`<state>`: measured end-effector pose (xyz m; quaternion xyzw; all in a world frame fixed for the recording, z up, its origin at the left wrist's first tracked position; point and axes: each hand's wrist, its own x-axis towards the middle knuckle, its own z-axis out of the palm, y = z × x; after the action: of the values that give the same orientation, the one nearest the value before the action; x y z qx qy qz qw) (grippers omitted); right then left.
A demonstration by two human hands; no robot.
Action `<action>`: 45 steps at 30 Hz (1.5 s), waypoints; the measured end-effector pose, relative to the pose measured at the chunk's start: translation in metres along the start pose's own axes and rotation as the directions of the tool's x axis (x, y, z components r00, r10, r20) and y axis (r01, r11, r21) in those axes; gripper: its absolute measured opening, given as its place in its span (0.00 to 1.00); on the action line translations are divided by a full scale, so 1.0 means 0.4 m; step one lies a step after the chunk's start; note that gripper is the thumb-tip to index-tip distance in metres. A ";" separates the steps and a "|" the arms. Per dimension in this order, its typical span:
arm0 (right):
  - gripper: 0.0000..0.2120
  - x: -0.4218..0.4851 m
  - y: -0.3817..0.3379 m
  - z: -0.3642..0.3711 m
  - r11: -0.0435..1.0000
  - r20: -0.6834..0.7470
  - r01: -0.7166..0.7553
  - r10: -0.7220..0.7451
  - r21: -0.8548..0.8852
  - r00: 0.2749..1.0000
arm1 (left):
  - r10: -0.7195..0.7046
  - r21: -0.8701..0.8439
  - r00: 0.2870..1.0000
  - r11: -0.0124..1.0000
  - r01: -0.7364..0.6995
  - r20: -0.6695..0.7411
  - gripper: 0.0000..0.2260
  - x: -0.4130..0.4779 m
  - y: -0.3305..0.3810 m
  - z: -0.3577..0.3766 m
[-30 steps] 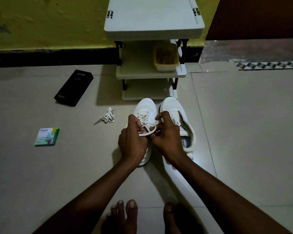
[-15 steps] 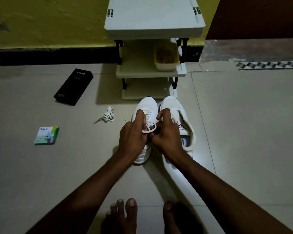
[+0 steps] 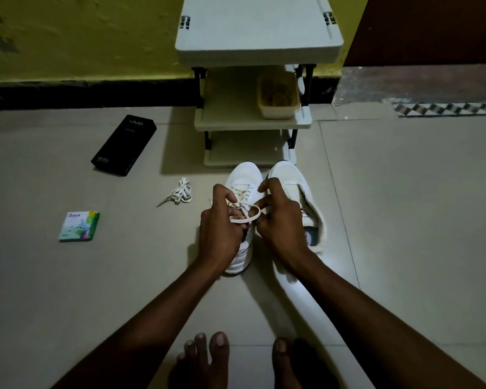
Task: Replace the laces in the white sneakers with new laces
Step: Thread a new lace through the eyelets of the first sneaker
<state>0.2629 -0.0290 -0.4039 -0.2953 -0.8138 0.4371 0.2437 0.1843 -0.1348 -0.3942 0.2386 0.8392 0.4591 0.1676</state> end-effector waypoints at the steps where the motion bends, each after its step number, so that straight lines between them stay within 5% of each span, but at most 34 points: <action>1: 0.19 0.003 -0.003 -0.002 1.000 0.016 0.005 -0.005 -0.012 1.000 | -0.004 0.005 1.000 1.000 0.004 -0.003 0.22 0.000 0.000 0.001; 9: 0.18 0.008 -0.035 0.001 0.988 0.206 0.111 -0.087 -0.109 0.975 | -0.012 0.055 0.996 0.998 0.017 -0.091 0.21 -0.006 -0.018 0.021; 17: 0.08 0.011 -0.056 -0.010 0.959 0.169 0.229 -0.202 -0.164 0.965 | 0.053 0.145 0.990 0.989 -0.033 -0.133 0.06 -0.003 -0.031 0.023; 22: 0.15 0.025 -0.038 -0.034 0.924 0.088 0.224 -0.207 -0.311 0.974 | 0.097 0.195 0.987 0.978 -0.070 -0.132 0.09 -0.013 -0.026 0.029; 26: 0.10 0.009 -0.048 -0.030 0.986 -0.053 0.144 -0.149 -0.084 0.987 | 0.087 0.200 0.988 0.978 -0.061 -0.125 0.07 -0.008 -0.026 0.029; 29: 0.15 0.012 -0.043 -0.013 0.987 -0.116 0.024 -0.006 0.158 0.993 | 0.063 0.179 0.992 0.983 -0.043 -0.112 0.07 -0.007 -0.023 0.027; 36: 0.16 0.047 0.004 -0.005 0.898 0.101 -0.171 0.142 0.406 0.985 | 0.031 0.172 0.992 0.985 -0.009 -0.126 0.04 0.000 -0.034 0.026; 45: 0.09 0.069 -0.020 -0.016 0.998 0.249 0.020 -0.006 -0.052 0.968 | 0.065 0.137 0.991 0.989 -0.049 -0.116 0.05 -0.003 -0.035 0.024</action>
<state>0.2452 -0.0098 -0.3900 -0.2391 -0.8514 0.4472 0.1344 0.1865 -0.1355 -0.4110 0.2450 0.8694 0.4201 0.0873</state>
